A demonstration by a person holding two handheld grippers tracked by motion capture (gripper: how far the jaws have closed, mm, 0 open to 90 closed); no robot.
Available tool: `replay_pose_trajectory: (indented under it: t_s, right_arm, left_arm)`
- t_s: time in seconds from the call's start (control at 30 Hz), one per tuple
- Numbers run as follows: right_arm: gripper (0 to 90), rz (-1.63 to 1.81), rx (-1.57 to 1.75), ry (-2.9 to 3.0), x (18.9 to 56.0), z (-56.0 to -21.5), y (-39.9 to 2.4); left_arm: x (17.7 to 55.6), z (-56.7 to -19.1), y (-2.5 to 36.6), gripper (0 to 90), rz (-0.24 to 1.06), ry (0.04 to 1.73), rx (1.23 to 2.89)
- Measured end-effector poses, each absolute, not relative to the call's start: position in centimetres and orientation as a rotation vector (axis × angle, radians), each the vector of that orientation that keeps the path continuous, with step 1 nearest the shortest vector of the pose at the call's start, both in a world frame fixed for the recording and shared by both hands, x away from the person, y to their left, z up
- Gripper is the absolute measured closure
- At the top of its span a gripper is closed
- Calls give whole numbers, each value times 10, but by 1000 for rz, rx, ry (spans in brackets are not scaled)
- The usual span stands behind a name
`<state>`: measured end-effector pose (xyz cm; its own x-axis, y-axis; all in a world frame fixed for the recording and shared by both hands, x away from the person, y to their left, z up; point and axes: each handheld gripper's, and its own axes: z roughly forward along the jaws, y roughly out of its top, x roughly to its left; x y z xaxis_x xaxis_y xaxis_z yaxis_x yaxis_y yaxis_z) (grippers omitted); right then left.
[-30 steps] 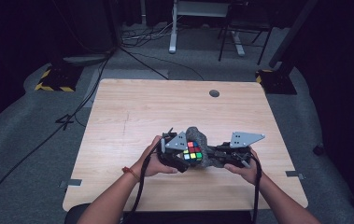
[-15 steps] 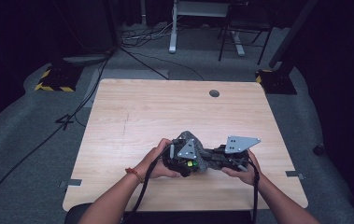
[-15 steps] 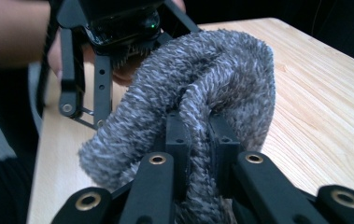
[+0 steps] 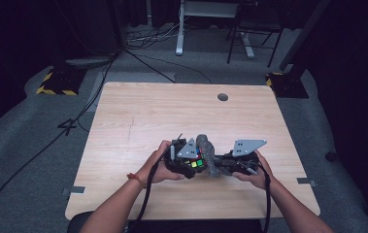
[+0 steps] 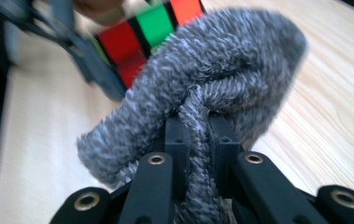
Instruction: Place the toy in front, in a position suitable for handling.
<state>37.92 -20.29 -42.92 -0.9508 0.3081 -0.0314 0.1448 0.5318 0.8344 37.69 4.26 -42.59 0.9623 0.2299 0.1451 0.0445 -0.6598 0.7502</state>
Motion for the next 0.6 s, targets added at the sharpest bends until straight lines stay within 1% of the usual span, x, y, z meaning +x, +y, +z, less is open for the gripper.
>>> replay_pose_trajectory:
  t_s: [0.07, 0.2, 0.37, 0.43, 0.6]
  right_arm:
    - [816, 1468, 339, 2563, 371, -421, -200]
    - [815, 1463, 302, 2506, 363, -413, -197]
    - [815, 1384, 422, 2551, 377, -425, -200]
    - [816, 1323, 435, 2590, 382, -433, -201]
    - [816, 1377, 400, 2598, 378, -428, -200]
  left_arm:
    - [376, -427, 40, 337, 281, 174, 2289]
    - [373, -428, 35, 338, 287, 154, 2304]
    - [370, -421, 39, 337, 322, 144, 2290]
    - [372, -419, 44, 337, 311, 170, 2266]
    - [374, -417, 48, 337, 305, 179, 2250]
